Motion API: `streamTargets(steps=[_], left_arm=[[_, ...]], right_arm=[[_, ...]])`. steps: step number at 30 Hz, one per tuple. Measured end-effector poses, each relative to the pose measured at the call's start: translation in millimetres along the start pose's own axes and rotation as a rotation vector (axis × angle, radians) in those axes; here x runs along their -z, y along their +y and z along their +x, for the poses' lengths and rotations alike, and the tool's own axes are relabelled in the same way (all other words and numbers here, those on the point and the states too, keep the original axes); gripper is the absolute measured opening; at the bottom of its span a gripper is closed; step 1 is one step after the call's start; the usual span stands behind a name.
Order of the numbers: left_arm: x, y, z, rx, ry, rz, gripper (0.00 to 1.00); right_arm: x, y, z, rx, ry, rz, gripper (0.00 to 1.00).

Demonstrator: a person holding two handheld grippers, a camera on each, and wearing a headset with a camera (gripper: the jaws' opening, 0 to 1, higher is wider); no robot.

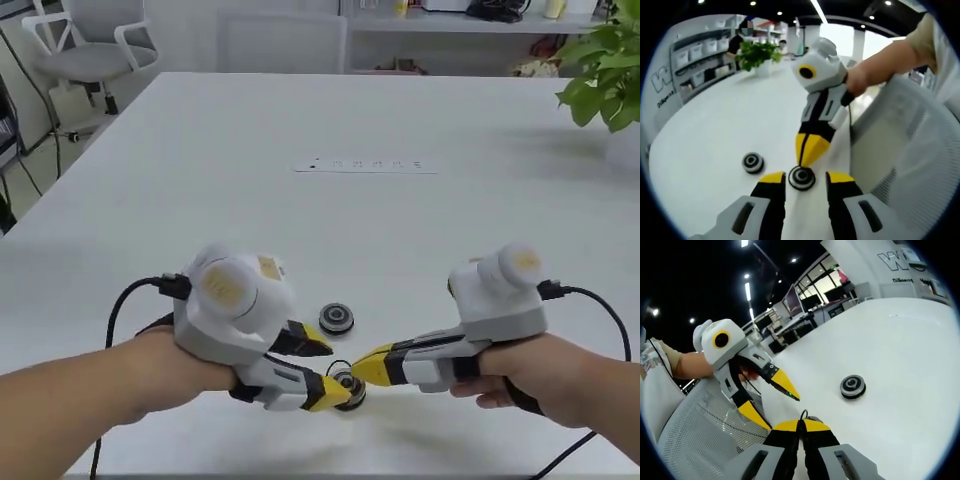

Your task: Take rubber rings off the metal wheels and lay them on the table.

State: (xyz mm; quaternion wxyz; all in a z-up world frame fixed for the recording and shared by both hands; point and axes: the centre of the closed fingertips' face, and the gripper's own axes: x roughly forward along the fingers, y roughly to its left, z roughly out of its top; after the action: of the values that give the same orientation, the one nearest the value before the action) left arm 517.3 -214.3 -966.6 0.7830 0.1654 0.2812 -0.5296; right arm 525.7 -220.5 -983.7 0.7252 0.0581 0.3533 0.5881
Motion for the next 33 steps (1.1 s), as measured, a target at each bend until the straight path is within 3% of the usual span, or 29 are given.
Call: streamTargets(steps=[10,18,33], left_arm=[[-4.8,14.6,-30.1,-0.044,-0.043,-0.015,0.38],[0.1,25.1,-49.9,-0.075,-0.059,-0.033,0.44],[14.8,39.0,-70.2,-0.125,-0.074,-0.091,0.52]], right_arm=[[-19.5,8.1,5.8,-0.024,-0.027,-0.004,0.0],[-30.6,12.4,17.3,-0.042,-0.025,-0.014,0.0],[-31.3,11.9,46.6,-0.055,0.014,-0.018,0.0]])
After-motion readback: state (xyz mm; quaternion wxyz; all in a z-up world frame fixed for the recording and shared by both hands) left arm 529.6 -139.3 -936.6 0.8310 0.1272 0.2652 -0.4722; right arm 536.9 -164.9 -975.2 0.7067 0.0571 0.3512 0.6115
